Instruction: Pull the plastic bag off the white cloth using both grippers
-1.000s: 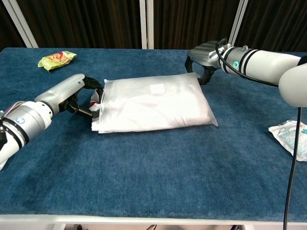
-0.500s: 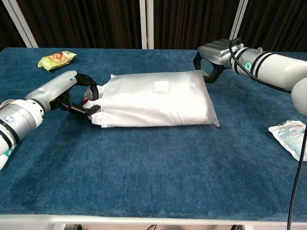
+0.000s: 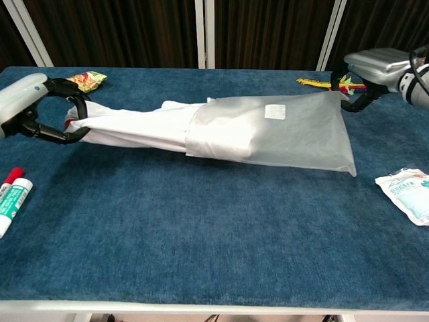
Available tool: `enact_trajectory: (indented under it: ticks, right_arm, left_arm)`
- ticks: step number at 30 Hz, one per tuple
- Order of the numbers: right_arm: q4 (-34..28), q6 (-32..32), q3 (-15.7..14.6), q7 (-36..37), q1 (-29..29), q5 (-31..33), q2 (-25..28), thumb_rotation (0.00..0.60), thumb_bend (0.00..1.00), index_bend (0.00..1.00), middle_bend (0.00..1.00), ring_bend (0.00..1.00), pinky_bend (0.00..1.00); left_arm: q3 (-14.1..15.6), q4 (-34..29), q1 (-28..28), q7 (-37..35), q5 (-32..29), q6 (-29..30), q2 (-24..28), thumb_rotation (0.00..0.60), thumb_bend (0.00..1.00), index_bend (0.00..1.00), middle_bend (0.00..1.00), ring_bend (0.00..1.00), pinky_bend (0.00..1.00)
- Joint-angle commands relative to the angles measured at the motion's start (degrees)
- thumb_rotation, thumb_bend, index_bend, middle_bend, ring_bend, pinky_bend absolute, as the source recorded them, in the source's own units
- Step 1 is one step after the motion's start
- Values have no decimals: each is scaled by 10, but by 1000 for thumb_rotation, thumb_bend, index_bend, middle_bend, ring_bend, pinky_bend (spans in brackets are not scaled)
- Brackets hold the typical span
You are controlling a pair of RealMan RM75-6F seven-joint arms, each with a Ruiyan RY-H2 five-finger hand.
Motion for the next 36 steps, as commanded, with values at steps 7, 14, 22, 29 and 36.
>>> enact_trajectory:
  ticks: [7, 14, 22, 29, 36]
  right_arm:
    - [-9, 26, -13, 33, -54, 0, 45, 600, 458, 739, 358, 116, 110]
    - [29, 20, -15, 56, -79, 8, 48, 600, 457, 738, 358, 116, 110]
    - [-10, -29, -11, 41, -81, 31, 62, 600, 309, 160, 136, 21, 29]
    - [-201, 20, 6, 46, -126, 48, 171, 600, 231, 0, 7, 0, 0]
    - [-295, 167, -4, 97, -218, -3, 257, 600, 297, 1, 121, 0, 17]
  left_arm:
    - [-3, -19, 29, 14, -18, 19, 36, 600, 532, 762, 306, 89, 117]
    - [-11, -15, 40, 19, -35, 22, 45, 600, 533, 761, 303, 89, 117]
    - [-2, -55, 41, 47, -36, 5, 68, 600, 299, 298, 160, 49, 110]
    - [2, -117, 64, 117, -26, 49, 135, 600, 140, 111, 137, 45, 106]
    - [23, -206, 107, 155, -28, 74, 246, 600, 134, 122, 137, 46, 106]
